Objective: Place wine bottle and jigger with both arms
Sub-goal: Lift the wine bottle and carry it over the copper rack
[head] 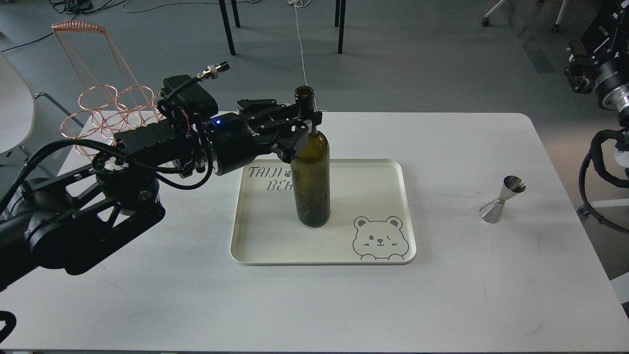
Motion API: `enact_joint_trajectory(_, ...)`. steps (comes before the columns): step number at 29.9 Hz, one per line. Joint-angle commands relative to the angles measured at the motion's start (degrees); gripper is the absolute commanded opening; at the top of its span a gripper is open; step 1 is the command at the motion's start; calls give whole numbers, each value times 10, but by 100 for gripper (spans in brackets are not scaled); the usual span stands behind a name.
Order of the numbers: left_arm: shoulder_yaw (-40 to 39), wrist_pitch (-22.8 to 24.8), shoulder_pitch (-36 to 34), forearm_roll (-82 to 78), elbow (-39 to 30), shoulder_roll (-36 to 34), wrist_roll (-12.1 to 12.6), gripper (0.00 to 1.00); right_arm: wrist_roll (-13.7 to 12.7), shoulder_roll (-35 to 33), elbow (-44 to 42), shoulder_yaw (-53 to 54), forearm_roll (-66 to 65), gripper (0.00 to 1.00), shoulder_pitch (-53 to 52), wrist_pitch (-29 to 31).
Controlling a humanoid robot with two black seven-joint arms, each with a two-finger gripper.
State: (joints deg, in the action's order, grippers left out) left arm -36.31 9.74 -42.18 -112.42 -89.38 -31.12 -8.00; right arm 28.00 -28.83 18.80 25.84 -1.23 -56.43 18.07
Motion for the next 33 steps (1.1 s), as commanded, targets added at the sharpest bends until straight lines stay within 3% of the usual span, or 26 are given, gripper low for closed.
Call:
enact_joint_trajectory(1,-5,-3,-1,1,-2,-2,0,19,0,0,0,0,0,97,-1,0)
enact_joint_trajectory(7,-24,-17,-12,5,-23,-39,-2,18,0,-1,0,-1,-2,97,-6,0)
enact_joint_trajectory(16,-27,-14,-91,119,-5,-177,-8,14,0,-8,0,-2,-4,97,-8,0)
enact_joint_trajectory(22,-21,-14,-131,126,66,-222,-59,13,0,-8,0,-2,-4,97,-13,0)
enact_joint_trajectory(27,-20,-14,-149,123,141,-223,-72,13,0,-9,1,-4,-4,97,-16,0)
enact_joint_trajectory(33,4,-15,-152,99,180,-223,-86,13,0,-10,0,-4,-5,97,-16,0)
